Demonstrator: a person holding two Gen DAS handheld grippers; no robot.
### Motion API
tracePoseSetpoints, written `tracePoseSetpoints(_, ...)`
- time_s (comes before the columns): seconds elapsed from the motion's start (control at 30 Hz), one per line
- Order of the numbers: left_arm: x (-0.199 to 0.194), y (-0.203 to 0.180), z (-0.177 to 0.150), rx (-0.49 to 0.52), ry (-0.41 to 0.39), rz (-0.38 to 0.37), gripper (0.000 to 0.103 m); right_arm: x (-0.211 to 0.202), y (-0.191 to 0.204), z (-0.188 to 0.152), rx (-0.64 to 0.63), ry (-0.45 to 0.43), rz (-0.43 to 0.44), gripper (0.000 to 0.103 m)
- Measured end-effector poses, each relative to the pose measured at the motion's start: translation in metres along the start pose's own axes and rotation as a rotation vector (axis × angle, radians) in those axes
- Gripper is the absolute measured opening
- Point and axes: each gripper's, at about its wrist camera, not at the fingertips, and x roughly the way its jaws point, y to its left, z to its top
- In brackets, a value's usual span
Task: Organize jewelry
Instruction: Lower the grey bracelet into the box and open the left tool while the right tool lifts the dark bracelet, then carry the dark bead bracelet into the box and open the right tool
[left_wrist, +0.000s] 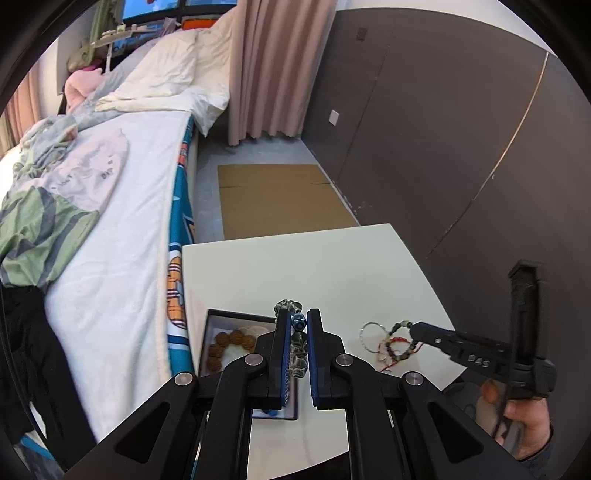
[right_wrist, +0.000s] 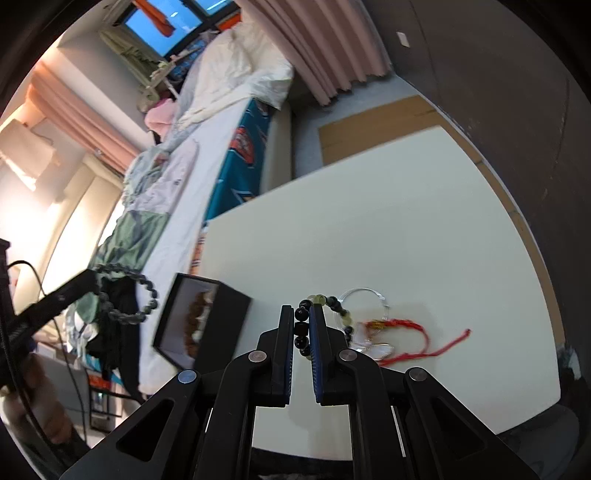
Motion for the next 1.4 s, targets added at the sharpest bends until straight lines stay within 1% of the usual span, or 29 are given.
tracePoseSetpoints(0.2, 0.004, 0.023, -0.009, -0.036, 0.024, 0.049, 0.008, -0.009, 0.032, 0.0, -0.054, -0.022, 0.027, 0.01)
tracePoseSetpoints(0.33, 0.014, 0.028, -0.016, -0.054, 0.051, 0.029, 0.008, -0.011, 0.049, -0.001, -0.08, -0.026, 0.037, 0.01)
tracePoseSetpoints(0.4, 0.022, 0.029, -0.019, -0.065, 0.083, 0.002, 0.009, -0.011, 0.053, -0.002, -0.085, -0.024, 0.039, 0.01)
tracePoseSetpoints(0.47, 0.028, 0.03, -0.022, -0.076, 0.115, 0.001, 0.011, -0.01, 0.058, -0.002, -0.095, -0.022, 0.035, 0.01)
tracePoseSetpoints(0.53, 0.031, 0.035, -0.025, -0.099, 0.135, -0.004, 0.023, -0.009, 0.065, -0.003, -0.106, -0.018, 0.035, 0.01)
tracePoseSetpoints(0.6, 0.026, 0.042, -0.028, -0.119, 0.114, -0.011, 0.056, -0.009, 0.071, -0.004, -0.117, -0.015, 0.036, 0.01)
tracePoseSetpoints(0.67, 0.018, 0.047, -0.029, -0.13, 0.081, -0.004, 0.066, -0.008, 0.075, -0.004, -0.123, -0.013, 0.041, 0.01)
tracePoseSetpoints(0.77, 0.008, 0.058, -0.031, -0.149, 0.068, -0.009, 0.067, -0.003, 0.087, -0.003, -0.135, -0.007, 0.052, 0.01)
tracePoseSetpoints(1.1, -0.01, 0.088, -0.042, -0.198, 0.05, 0.018, 0.067, 0.019, 0.132, 0.001, -0.199, 0.014, 0.096, 0.01)
tracePoseSetpoints(1.2, -0.014, 0.094, -0.044, -0.208, 0.043, 0.028, 0.067, 0.026, 0.145, 0.004, -0.212, 0.025, 0.12, 0.01)
tracePoseSetpoints(1.33, -0.02, 0.102, -0.045, -0.227, 0.033, 0.037, 0.067, 0.032, 0.162, 0.01, -0.222, 0.018, 0.188, 0.01)
tracePoseSetpoints(1.37, -0.021, 0.104, -0.045, -0.23, 0.031, 0.039, 0.067, 0.035, 0.163, 0.012, -0.221, 0.006, 0.174, 0.011)
tracePoseSetpoints(1.4, -0.022, 0.105, -0.046, -0.231, 0.03, 0.04, 0.067, 0.039, 0.163, 0.012, -0.225, 0.001, 0.143, 0.014)
